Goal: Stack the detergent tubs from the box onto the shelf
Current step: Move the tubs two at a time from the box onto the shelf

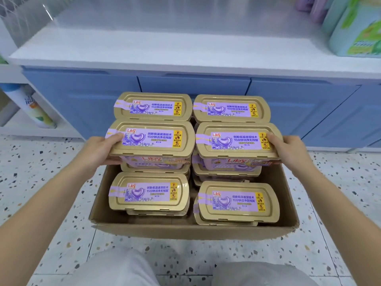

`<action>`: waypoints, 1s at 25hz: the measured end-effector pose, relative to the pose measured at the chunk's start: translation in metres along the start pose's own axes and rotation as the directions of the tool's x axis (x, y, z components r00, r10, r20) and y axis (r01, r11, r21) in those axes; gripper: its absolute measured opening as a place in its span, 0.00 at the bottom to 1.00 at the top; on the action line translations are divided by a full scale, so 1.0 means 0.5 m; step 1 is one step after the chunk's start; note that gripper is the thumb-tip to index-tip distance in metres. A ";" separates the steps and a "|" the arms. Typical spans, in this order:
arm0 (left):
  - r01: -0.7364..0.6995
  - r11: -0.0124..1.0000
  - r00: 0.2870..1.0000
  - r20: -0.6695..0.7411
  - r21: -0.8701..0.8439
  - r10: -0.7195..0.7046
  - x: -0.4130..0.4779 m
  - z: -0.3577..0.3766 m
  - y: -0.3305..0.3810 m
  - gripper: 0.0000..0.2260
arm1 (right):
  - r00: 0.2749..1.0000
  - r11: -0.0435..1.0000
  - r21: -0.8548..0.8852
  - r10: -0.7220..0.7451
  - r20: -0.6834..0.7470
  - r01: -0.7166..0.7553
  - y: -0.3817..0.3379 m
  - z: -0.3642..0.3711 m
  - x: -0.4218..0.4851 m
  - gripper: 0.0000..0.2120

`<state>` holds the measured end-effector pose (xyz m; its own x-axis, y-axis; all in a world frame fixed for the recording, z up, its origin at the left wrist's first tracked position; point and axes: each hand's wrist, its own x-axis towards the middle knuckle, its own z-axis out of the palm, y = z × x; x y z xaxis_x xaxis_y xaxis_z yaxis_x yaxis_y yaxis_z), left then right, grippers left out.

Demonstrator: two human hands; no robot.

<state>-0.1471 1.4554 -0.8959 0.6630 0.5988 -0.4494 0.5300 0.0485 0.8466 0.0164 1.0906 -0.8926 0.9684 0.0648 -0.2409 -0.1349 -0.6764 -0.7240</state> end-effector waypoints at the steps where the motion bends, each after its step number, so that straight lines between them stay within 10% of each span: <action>1: -0.009 1.000 1.000 -0.027 0.003 0.009 -0.002 0.003 0.000 0.12 | 1.000 1.000 -0.018 -0.001 -0.021 0.001 -0.003 0.000 -0.006 0.22; 8: -0.068 0.997 0.993 -0.095 0.023 0.070 -0.037 -0.029 0.087 0.15 | 0.997 0.987 -0.160 -0.031 -0.069 0.020 -0.076 -0.063 -0.019 0.25; 18: -0.317 0.948 0.942 -0.113 -0.003 0.315 -0.010 -0.078 0.371 0.09 | 0.987 0.978 0.179 -0.087 -0.132 0.110 -0.330 -0.239 0.088 0.14; 25: -0.303 0.952 0.946 -0.101 0.051 0.307 0.060 -0.062 0.489 0.11 | 0.970 0.983 0.096 -0.133 -0.203 0.155 -0.400 -0.238 0.185 0.22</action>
<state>-0.0140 1.5099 -0.6936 0.7368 0.6620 -0.1370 0.3306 -0.1761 0.9272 0.1577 1.1447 -0.6932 1.0000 0.0034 -0.0064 -0.0032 -0.5844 -0.8115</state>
